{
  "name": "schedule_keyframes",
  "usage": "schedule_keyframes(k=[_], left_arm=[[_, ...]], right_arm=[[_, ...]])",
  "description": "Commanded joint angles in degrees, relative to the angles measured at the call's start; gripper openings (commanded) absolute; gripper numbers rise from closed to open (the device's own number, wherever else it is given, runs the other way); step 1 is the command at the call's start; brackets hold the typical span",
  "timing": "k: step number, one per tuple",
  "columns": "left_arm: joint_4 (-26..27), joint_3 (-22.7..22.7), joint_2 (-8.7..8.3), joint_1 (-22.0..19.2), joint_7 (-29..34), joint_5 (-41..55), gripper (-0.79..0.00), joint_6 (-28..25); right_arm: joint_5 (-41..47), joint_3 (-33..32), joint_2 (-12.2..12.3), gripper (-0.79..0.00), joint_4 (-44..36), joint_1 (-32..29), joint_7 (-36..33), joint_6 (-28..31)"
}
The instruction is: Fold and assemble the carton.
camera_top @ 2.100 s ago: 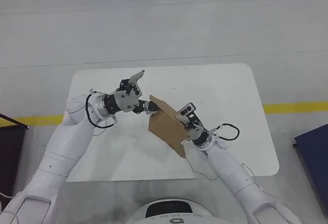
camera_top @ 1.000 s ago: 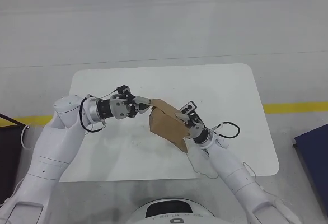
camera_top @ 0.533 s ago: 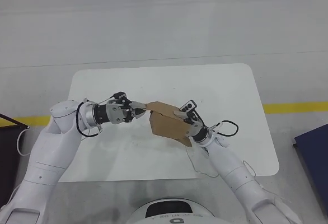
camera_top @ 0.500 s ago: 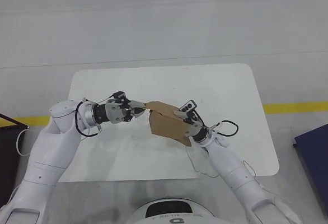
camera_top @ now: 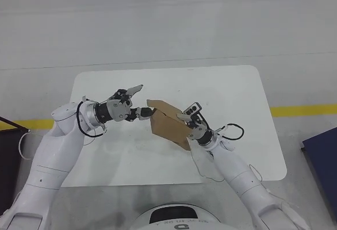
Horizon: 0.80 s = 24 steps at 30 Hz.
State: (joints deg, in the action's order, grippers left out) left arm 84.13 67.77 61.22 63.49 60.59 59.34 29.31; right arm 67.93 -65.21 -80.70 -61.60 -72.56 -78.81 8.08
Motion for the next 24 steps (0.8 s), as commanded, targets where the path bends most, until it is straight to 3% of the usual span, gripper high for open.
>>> schedule_keyframes(k=[1, 18, 22, 23, 24], left_arm=[[0.1, -0.8, 0.24, -0.2, -0.7, 0.8, 0.0, 0.1], [-1.4, -4.4, 1.22, -2.9, -2.7, 1.1, 0.0, 1.1], [-1.9, -5.2, 0.77, -3.6, -0.6, -2.8, -0.006, 4.6], [-2.1, -5.2, 0.66, -3.8, -0.1, -3.3, -0.065, 4.9], [-2.2, -5.0, 0.56, -3.9, 0.2, -3.8, -0.203, 5.0]], right_arm=[[-0.1, 0.0, 0.0, -0.785, 0.0, 0.0, 0.1, 0.1], [0.1, 0.0, -0.3, -0.785, 0.5, 0.3, -0.3, 0.2], [0.2, -0.2, -0.4, -0.785, 0.9, 0.5, -0.3, 0.1], [0.2, -0.2, -0.4, -0.785, 0.9, 0.6, -0.3, 0.2], [0.3, -0.2, -0.4, -0.785, 0.9, 0.6, -0.4, 0.2]])
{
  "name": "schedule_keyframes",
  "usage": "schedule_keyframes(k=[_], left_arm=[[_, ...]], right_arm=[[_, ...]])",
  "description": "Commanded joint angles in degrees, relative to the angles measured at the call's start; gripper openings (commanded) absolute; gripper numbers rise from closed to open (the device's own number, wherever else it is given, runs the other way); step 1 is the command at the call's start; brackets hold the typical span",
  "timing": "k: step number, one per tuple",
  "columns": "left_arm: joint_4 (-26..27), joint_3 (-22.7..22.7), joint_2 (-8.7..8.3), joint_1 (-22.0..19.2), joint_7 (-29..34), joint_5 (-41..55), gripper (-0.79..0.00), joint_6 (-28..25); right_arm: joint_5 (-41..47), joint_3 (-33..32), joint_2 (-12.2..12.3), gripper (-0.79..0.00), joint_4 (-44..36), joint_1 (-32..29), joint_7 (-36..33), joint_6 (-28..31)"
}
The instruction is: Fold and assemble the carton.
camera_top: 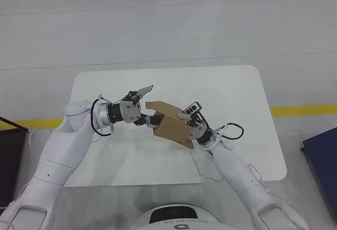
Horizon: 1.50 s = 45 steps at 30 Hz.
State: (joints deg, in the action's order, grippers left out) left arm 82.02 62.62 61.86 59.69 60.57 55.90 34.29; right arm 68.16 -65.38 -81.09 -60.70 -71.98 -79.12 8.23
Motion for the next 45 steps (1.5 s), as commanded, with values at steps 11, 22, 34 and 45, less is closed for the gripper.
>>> schedule_keyframes(k=[11, 22, 34, 45], left_arm=[[0.1, 1.0, -0.96, -0.6, 3.0, -3.3, -0.548, 1.5], [-0.2, 1.2, -1.67, -0.7, 3.6, -6.0, -0.6, 2.0], [1.3, 3.0, -2.8, 0.1, 2.6, -8.9, -0.613, 2.4], [2.9, 2.2, -3.29, 0.4, 2.4, -10.2, -0.597, 3.5]], right_arm=[[0.0, 0.1, -0.3, -0.785, 0.7, 0.7, 0.1, -0.3], [-0.5, 0.3, -0.4, -0.785, 0.9, 1.5, 0.8, -0.9], [-0.5, -0.1, -0.5, -0.785, 1.4, 2.3, 0.9, -2.0], [-0.2, -0.5, -0.6, -0.785, 2.4, 2.4, -0.3, -2.1]])
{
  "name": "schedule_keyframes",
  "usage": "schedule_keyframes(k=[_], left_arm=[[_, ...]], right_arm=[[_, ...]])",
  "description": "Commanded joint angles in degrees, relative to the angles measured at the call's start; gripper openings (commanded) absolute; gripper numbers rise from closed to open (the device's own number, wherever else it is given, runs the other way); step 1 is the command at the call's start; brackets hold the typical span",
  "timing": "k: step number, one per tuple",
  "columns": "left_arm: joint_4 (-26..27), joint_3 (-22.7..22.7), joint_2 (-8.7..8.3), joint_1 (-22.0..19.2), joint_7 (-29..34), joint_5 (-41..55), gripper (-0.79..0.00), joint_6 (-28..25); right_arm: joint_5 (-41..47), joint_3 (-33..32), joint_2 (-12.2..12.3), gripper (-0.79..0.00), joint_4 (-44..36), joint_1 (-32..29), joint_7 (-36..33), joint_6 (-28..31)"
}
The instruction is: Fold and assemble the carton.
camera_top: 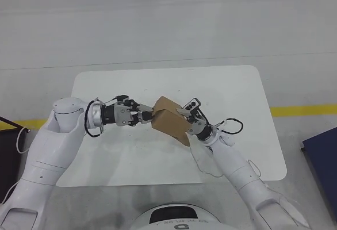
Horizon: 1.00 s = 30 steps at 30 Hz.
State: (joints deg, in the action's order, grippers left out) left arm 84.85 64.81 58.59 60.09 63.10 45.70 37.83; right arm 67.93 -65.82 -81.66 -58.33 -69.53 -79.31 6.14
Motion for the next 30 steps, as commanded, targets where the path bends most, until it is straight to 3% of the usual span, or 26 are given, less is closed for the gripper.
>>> schedule_keyframes(k=[1, 19, 26, 30], left_arm=[[0.1, 0.0, -0.06, 0.0, -0.2, 0.0, -0.594, 0.0], [4.0, 3.8, -1.53, 0.6, -1.0, 0.0, -0.545, 0.8], [5.7, 11.6, -2.95, 1.8, 2.2, 4.7, -0.462, 0.5], [7.2, 13.4, -2.57, 1.6, -1.0, 10.1, -0.533, -3.9]], right_arm=[[0.0, -0.1, 0.0, -0.785, 0.1, -0.1, -0.2, 0.0], [-2.3, -0.6, 0.3, -0.785, -0.6, -1.2, 0.0, 0.2], [-2.3, -0.8, 0.4, -0.785, -0.8, -1.8, -0.1, 0.3], [-2.5, -0.5, 0.3, -0.785, -0.8, -2.0, 0.1, 0.4]])
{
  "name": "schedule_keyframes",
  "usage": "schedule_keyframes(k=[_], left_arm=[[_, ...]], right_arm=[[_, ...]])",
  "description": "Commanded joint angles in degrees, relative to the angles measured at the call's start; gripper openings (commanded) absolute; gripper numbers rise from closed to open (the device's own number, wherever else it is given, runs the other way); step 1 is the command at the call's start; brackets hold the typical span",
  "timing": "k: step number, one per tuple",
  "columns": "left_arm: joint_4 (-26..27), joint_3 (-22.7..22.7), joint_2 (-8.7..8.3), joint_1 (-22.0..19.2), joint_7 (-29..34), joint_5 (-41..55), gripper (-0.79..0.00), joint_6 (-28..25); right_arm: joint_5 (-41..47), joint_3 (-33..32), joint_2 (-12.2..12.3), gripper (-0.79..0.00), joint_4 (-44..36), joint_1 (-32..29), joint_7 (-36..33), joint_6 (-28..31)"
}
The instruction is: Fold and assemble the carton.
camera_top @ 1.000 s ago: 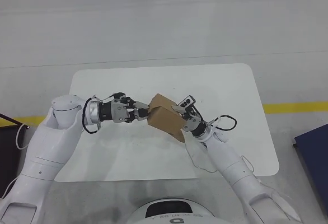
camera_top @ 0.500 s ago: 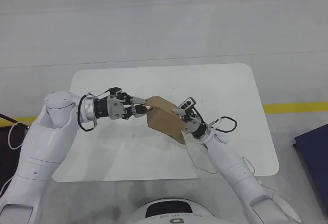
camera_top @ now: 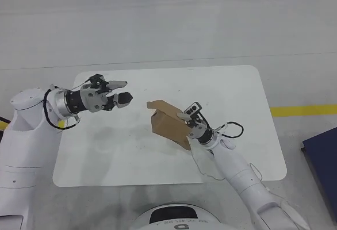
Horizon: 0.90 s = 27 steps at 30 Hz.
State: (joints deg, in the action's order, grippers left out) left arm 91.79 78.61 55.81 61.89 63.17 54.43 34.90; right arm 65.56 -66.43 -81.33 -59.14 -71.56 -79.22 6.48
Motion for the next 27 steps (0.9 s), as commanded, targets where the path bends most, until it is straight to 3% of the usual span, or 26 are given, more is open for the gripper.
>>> schedule_keyframes(k=[1, 10, 17, 21, 25, 27], left_arm=[[0.3, -1.4, 0.52, -0.6, -2.3, 2.2, -0.57, -1.7], [-4.1, -15.9, 2.95, -8.6, -7.2, -4.4, -0.557, -1.9], [-7.0, -20.0, 3.23, -10.2, -4.8, -8.3, -0.483, 0.9], [-7.2, -20.6, 3.06, -10.1, -3.4, -9.5, -0.403, 1.4], [-7.2, -20.8, 2.91, -10.0, -2.6, -10.1, -0.191, 1.5], [-7.3, -20.8, 2.87, -10.0, -2.5, -10.1, -0.163, 1.4]], right_arm=[[-0.2, 0.3, -0.1, -0.785, -0.1, 0.0, 0.2, 0.1], [-0.1, 0.4, -0.1, -0.785, -0.9, -0.9, 0.3, 1.1], [0.4, -0.2, 0.0, -0.785, -1.4, -1.8, 0.2, 1.3], [0.5, -0.2, 0.0, -0.785, -1.7, -1.9, 0.1, 1.0], [0.8, -0.1, -0.1, -0.785, -1.8, -1.7, -0.1, 0.4], [0.6, 0.0, -0.1, -0.785, -1.9, -1.6, 0.0, 0.3]])
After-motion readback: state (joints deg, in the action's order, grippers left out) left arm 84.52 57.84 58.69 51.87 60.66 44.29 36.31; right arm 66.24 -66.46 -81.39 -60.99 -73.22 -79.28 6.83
